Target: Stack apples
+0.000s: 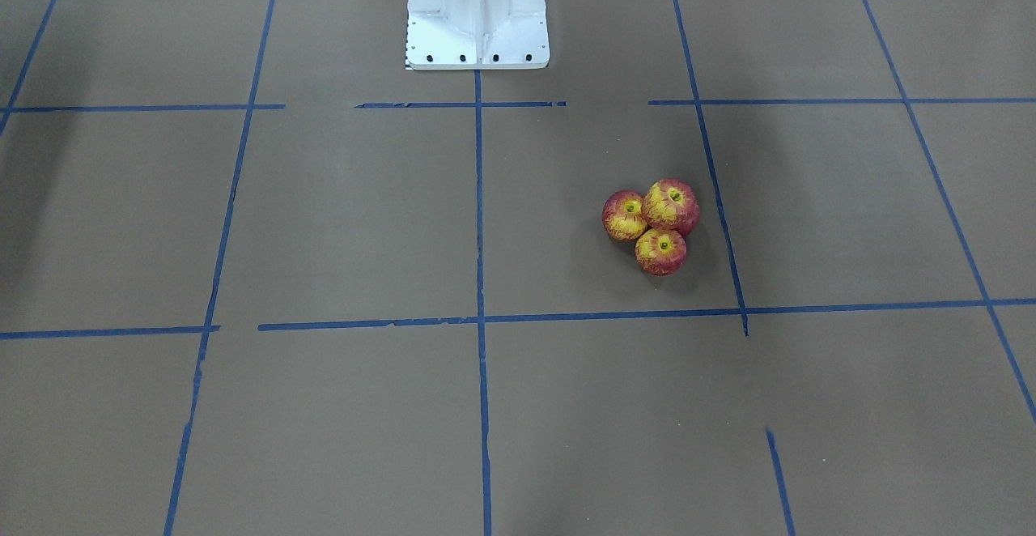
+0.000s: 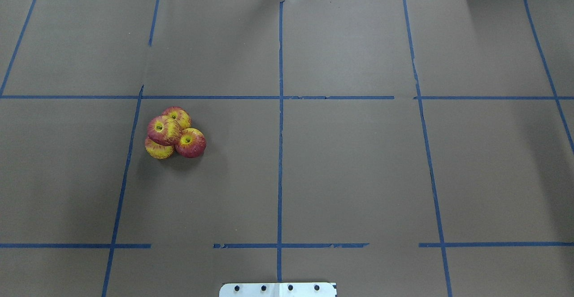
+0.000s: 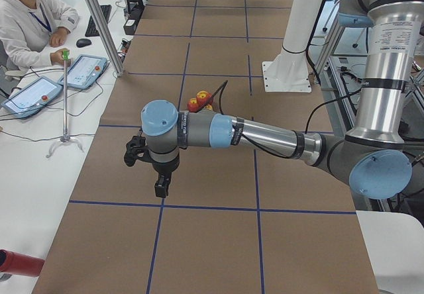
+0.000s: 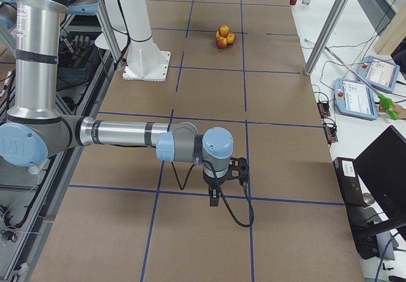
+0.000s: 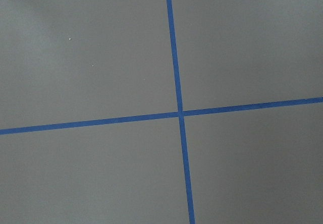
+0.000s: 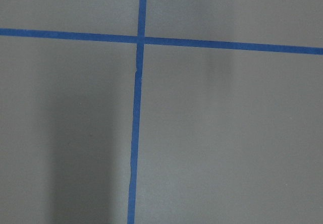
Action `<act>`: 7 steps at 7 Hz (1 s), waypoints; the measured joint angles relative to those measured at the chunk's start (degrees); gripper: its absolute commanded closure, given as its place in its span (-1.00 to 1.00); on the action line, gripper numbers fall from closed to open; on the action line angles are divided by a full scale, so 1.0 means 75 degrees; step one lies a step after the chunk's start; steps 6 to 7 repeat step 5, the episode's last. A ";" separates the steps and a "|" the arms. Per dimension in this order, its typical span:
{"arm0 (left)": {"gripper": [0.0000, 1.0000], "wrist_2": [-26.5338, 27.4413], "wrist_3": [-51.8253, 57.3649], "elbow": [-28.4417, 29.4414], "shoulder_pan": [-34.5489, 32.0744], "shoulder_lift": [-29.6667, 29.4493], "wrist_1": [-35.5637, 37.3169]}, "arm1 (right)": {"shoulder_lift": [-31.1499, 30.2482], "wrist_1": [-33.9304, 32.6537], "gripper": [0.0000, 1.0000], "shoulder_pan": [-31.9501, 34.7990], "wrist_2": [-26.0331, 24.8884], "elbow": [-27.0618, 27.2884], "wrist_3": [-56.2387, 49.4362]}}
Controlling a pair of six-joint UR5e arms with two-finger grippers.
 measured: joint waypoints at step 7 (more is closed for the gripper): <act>-1.00 -0.0004 0.0022 0.0054 0.0050 -0.0102 0.0054 | 0.0000 0.0000 -1.00 0.0000 0.0000 0.0000 0.0000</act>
